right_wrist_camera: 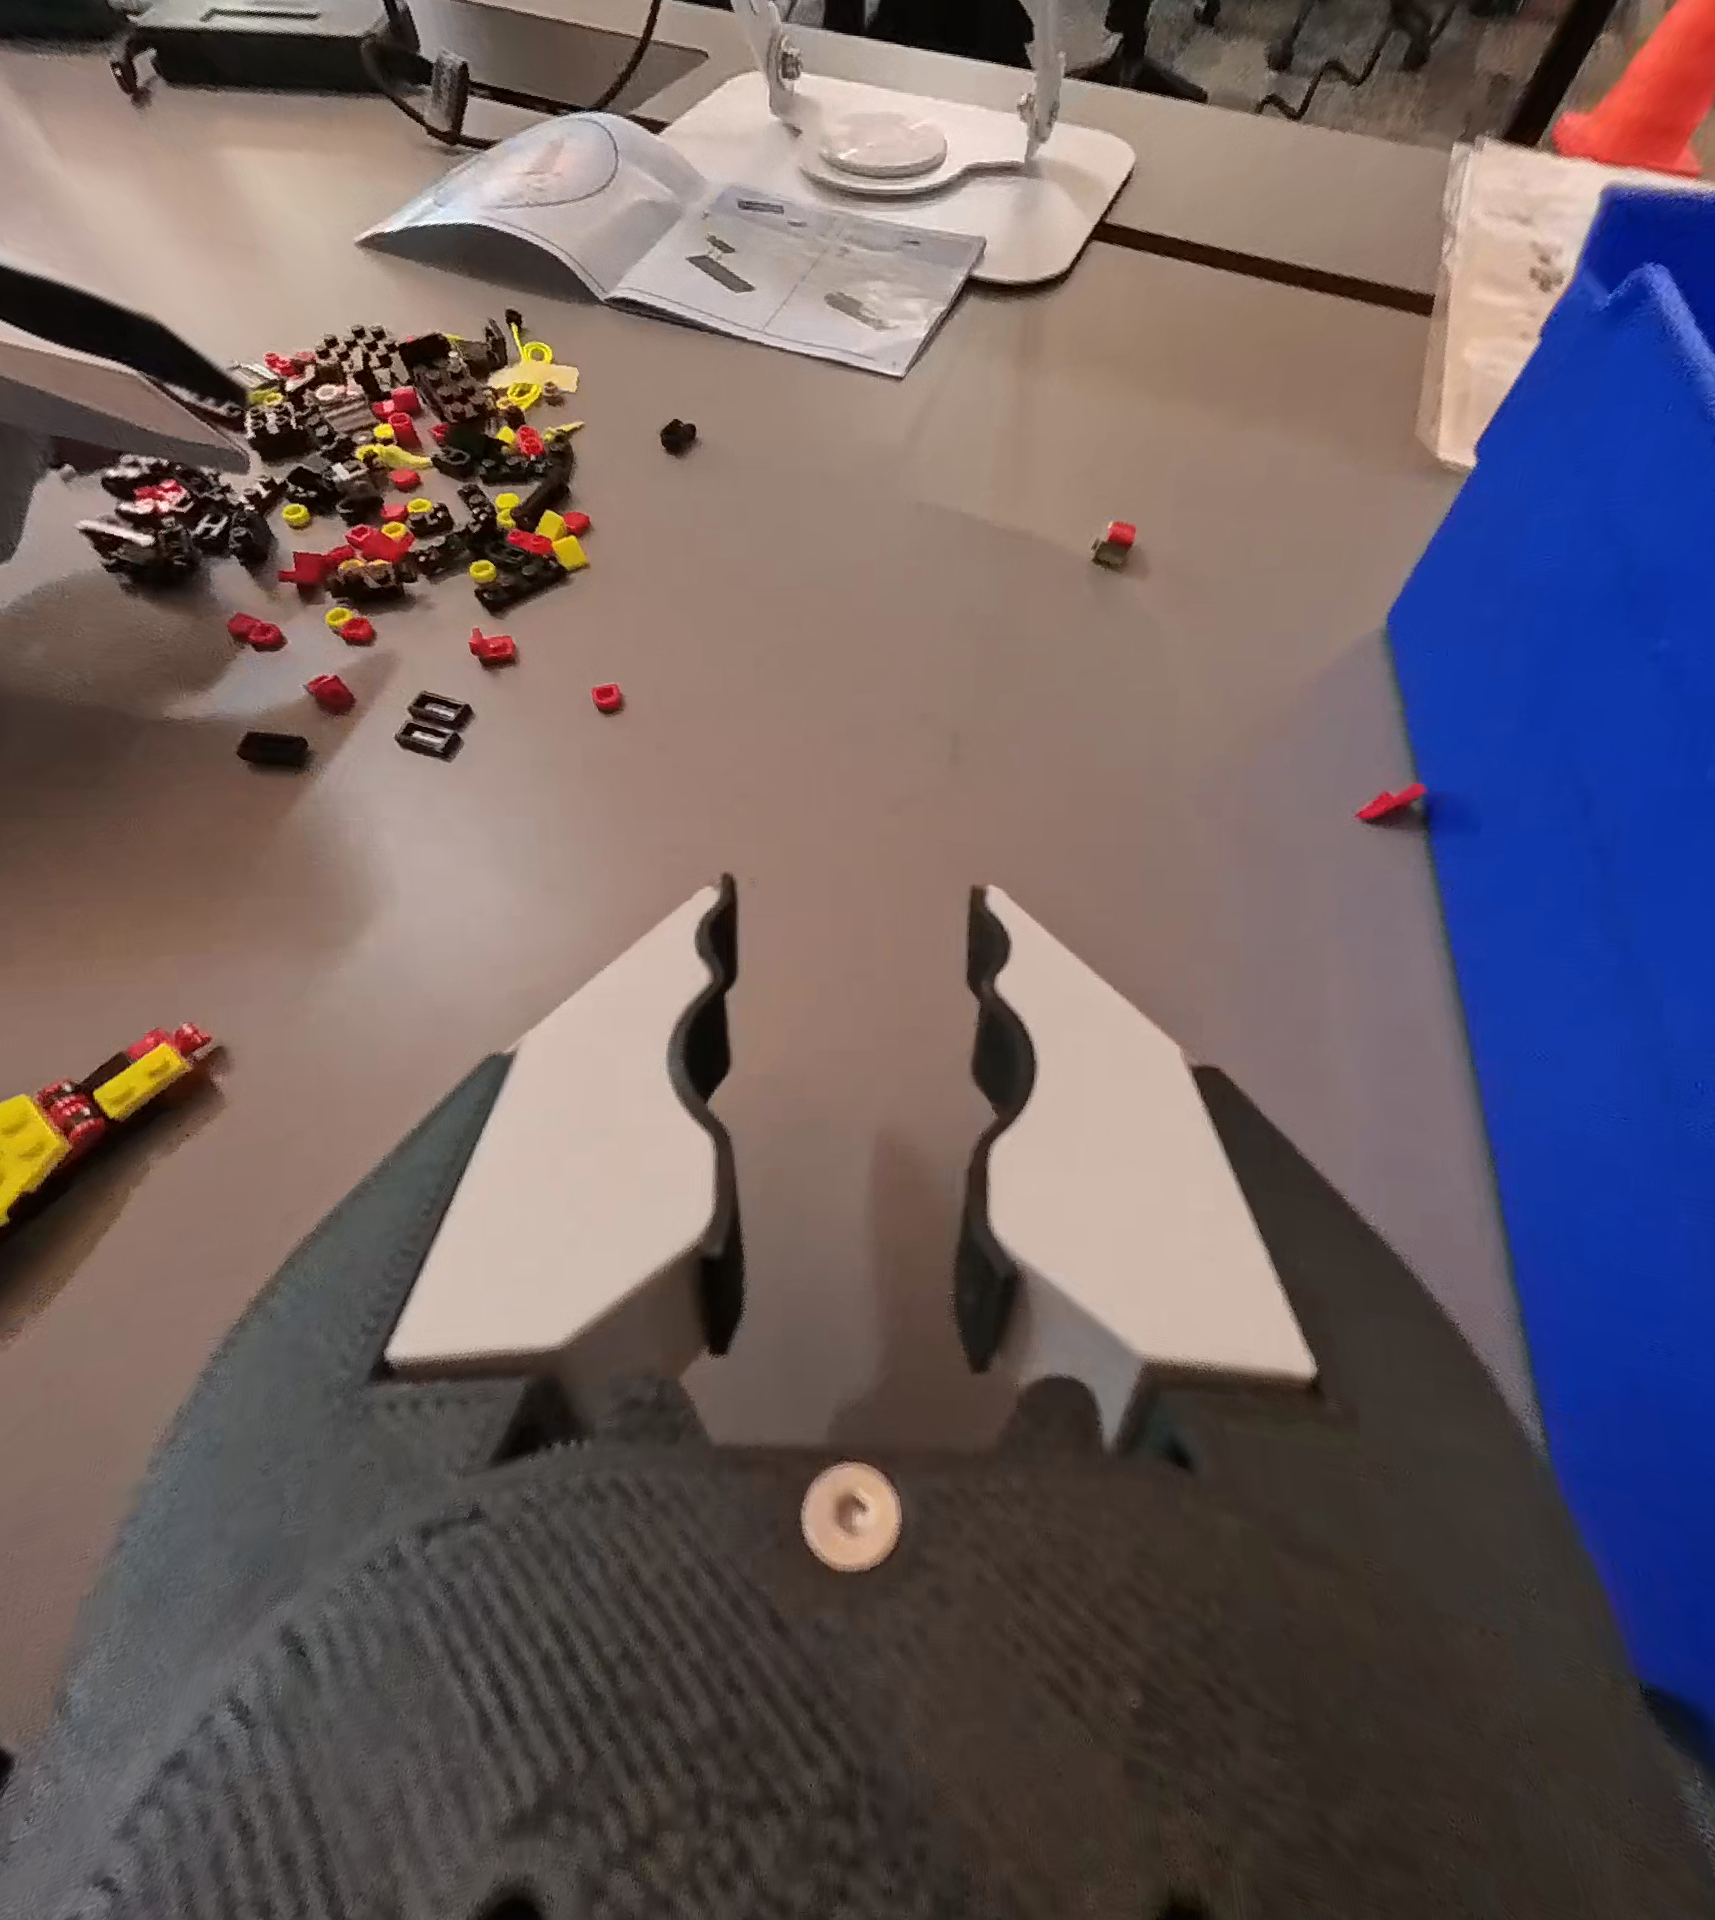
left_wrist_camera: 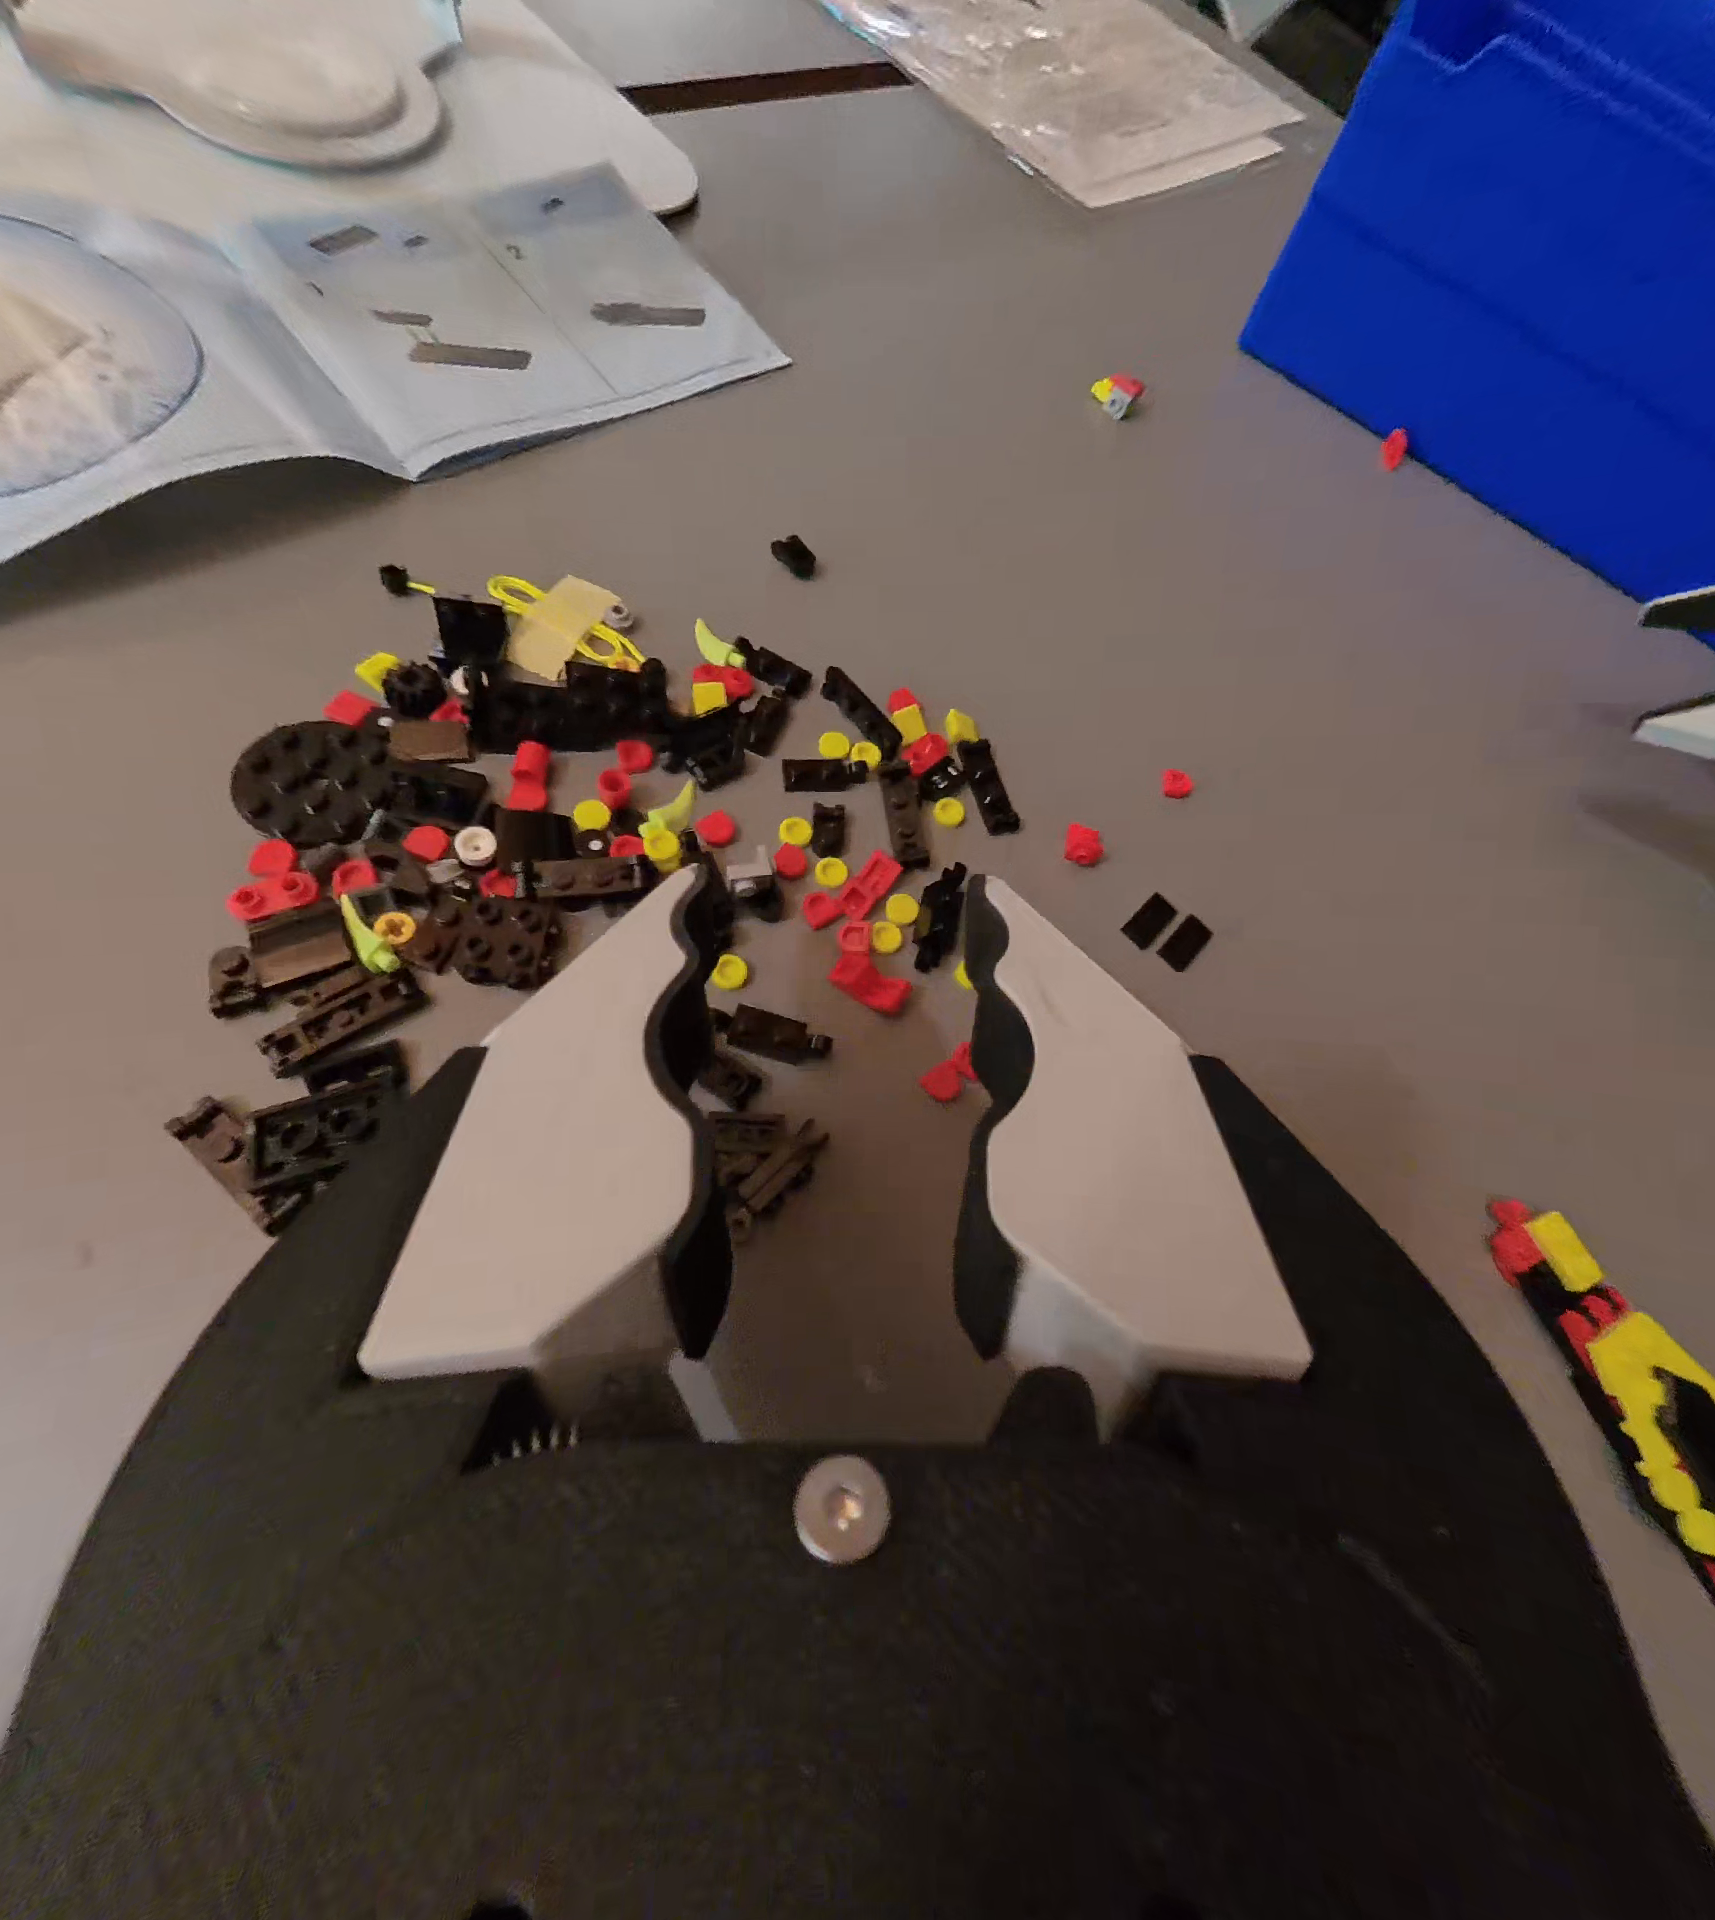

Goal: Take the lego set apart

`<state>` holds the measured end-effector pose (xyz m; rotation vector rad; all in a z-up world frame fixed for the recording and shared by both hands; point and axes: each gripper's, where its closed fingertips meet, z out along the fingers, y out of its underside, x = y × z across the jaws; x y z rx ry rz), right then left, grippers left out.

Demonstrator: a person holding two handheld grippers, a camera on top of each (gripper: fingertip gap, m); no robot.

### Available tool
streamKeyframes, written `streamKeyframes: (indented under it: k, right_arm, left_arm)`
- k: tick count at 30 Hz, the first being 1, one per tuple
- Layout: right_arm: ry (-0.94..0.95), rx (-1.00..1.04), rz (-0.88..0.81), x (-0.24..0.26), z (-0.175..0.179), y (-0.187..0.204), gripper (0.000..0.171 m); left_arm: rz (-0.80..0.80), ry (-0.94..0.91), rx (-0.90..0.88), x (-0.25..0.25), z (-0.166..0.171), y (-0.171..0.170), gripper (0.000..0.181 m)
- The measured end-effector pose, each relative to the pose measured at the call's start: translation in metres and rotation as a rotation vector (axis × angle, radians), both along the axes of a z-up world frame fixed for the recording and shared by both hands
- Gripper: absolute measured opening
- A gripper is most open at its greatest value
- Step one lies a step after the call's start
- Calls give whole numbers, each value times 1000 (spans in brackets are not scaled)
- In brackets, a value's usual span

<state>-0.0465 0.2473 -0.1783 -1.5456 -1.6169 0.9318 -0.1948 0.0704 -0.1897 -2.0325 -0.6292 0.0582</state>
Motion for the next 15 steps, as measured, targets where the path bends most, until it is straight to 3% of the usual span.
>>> streamKeyframes:
  k: [3, 10, 15]
  right_arm:
    - [-5, -36, -61, -4, -5, 15, 56]
    - [-88, -98, -225, -23, -28, 70, 60]
    - [-90, -2, -363, -48, -27, 110, 52]
  left_arm:
    - [-22, -2, 28, 7, 5, 5, 44]
    - [-103, 46, -1, 28, 4, 18, 40]
    - [-125, 56, 1, 33, 6, 21, 35]
